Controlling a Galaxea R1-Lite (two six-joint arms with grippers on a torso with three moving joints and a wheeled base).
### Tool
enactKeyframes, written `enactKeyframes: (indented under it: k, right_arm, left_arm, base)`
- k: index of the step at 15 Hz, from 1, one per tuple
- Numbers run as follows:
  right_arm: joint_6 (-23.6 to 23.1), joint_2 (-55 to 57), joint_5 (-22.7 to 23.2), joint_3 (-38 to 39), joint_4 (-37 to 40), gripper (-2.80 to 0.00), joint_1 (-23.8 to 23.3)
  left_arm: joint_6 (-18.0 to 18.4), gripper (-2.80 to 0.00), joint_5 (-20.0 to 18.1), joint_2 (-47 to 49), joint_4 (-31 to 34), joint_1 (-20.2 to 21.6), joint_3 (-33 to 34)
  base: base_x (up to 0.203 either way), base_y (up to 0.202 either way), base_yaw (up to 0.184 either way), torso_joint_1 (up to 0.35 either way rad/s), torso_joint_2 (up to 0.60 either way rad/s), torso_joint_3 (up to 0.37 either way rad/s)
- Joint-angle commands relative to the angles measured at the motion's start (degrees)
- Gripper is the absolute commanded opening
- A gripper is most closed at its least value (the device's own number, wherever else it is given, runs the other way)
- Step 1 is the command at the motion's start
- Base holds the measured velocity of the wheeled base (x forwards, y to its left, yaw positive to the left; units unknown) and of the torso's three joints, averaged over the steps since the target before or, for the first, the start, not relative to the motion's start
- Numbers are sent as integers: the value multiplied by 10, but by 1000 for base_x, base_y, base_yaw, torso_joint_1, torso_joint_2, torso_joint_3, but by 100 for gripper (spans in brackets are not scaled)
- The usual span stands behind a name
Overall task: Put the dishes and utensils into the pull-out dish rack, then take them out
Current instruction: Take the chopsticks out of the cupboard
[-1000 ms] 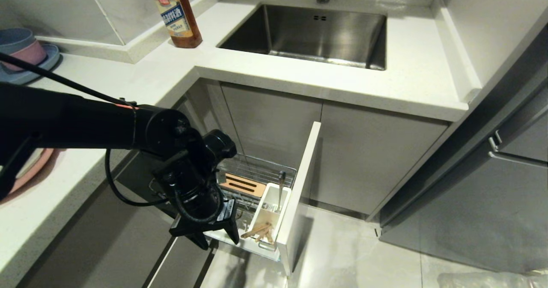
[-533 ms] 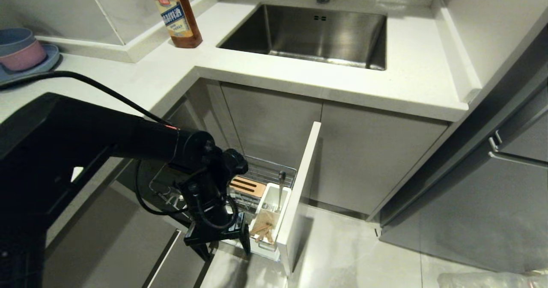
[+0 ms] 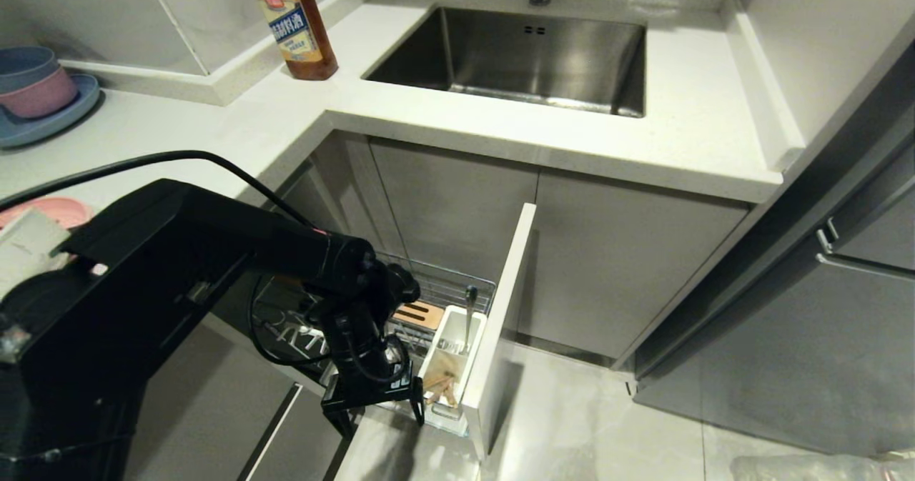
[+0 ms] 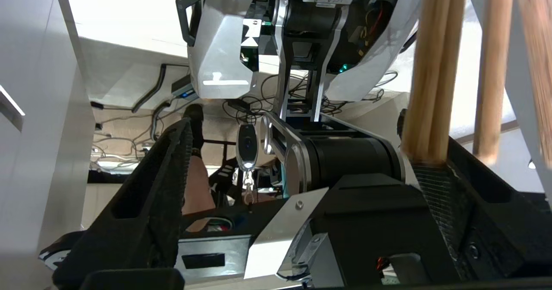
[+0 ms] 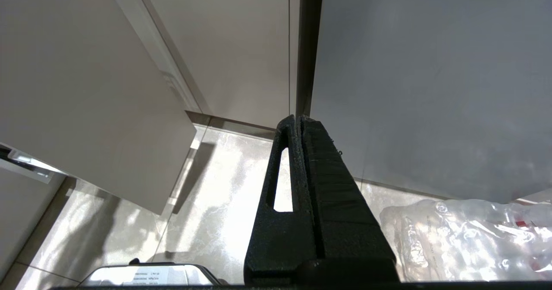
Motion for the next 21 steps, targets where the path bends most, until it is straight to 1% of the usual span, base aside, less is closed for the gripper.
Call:
enactKeyframes:
  k: [1, 9, 11, 13, 21]
  right_arm:
    - [0, 0, 0, 1, 0, -280, 0]
    - [0, 0, 0, 2, 1, -280, 0]
    - [0, 0, 0, 2, 1, -280, 0]
    - [0, 0, 0, 2, 0, -280, 0]
    - [0, 0, 0, 2, 1, -280, 0]
  left_arm:
    - [-2, 0, -1, 18, 2, 2, -9]
    - [-3, 0, 1, 65, 0, 6, -58]
    - [-3, 0, 3, 71, 0, 9, -62]
    - [-11, 0, 4, 75, 0, 9, -69]
    - [-11, 0, 4, 75, 3, 8, -72]
  base:
    - [0, 0, 0, 0, 0, 0]
    - [0, 0, 0, 0, 0, 0]
    - [0, 0, 0, 0, 0, 0]
    - [0, 0, 0, 0, 0, 0]
    - [0, 0, 0, 0, 0, 0]
